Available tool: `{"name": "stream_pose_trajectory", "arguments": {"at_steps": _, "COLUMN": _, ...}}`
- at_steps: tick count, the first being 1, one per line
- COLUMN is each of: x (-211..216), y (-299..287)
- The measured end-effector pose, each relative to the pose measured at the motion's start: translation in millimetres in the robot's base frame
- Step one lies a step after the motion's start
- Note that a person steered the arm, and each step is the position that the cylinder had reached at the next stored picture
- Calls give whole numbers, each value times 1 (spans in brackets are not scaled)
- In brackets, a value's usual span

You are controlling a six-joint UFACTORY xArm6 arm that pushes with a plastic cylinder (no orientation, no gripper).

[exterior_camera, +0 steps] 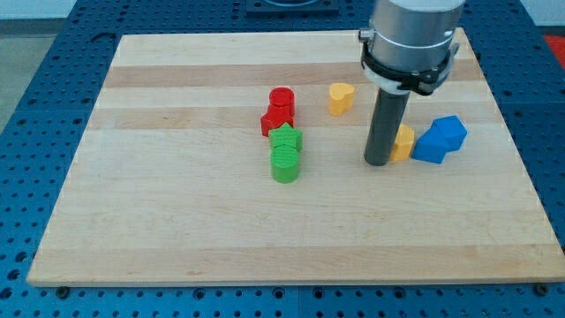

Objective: Push yellow hexagon below the blue triangle

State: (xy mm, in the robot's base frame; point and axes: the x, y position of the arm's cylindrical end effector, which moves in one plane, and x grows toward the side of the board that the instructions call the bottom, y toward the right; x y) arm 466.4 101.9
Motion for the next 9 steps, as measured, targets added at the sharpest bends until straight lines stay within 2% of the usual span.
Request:
{"name": "stream_pose_trajectory", "arguments": {"at_steps": 1, "x": 0, "y": -29}}
{"name": "stream_pose_trajectory", "arguments": {"at_steps": 2, "x": -35, "y": -42}}
{"name": "stream_pose_trajectory", "arguments": {"at_steps": 3, "x": -66, "y": -38}}
{"name": "stream_pose_trajectory", "arguments": {"at_steps": 4, "x": -73, "y": -22}}
{"name": "stream_pose_trajectory", "arguments": {"at_steps": 7, "x": -69, "y": 16}}
{"name": "stream_pose_trajectory", "arguments": {"at_steps": 9, "x": -28, "y": 16}}
